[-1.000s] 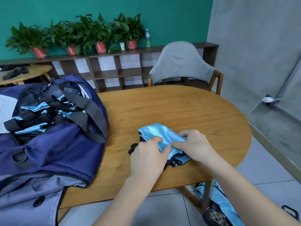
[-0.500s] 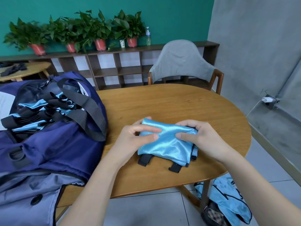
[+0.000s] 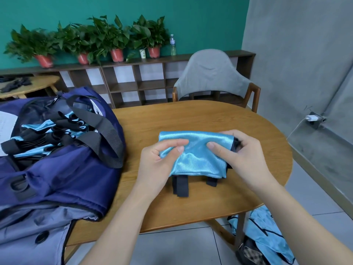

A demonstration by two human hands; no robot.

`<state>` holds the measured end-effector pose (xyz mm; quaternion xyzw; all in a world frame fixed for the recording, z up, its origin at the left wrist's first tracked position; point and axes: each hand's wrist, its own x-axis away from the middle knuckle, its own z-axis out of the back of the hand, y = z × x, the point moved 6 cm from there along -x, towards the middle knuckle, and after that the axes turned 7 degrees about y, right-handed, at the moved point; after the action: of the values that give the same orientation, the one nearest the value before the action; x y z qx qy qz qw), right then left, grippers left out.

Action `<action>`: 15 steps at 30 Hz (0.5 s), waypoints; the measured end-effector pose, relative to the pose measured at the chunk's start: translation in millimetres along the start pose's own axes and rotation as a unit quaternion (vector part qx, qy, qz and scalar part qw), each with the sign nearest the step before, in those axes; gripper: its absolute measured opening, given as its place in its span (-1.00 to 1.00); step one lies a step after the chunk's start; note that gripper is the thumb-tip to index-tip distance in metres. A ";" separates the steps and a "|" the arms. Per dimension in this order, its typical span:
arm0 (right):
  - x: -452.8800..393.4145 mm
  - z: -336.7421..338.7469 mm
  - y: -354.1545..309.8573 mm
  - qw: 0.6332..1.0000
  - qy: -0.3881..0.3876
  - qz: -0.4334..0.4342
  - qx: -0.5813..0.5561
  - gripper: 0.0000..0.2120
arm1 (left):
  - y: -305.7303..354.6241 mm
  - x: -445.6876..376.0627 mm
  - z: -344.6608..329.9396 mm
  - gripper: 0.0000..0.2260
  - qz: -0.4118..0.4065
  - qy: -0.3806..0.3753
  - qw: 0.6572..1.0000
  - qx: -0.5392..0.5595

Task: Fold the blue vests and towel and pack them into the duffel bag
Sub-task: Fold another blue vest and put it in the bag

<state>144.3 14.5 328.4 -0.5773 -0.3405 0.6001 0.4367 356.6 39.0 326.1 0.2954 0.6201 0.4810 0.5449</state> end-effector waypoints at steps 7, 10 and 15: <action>3.8 -9.5 -4.5 0.993 -0.044 -0.086 -0.067 -0.75 | 6.1 2.7 3.2 -0.79 0.019 0.017 0.999 0.032; 2.9 -9.8 -7.6 0.987 -0.031 -0.097 -0.123 -0.77 | 7.0 1.8 -0.3 -0.77 0.041 -0.047 0.995 0.075; 1.3 -15.3 27.5 0.973 -0.040 -0.211 -0.081 -0.66 | -21.3 0.8 -1.9 -0.65 0.089 -0.071 0.993 0.025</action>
<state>155.9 3.6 301.2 -0.5012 -0.5190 0.4881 0.4911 358.1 31.5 306.1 0.3963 0.5632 0.4899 0.5346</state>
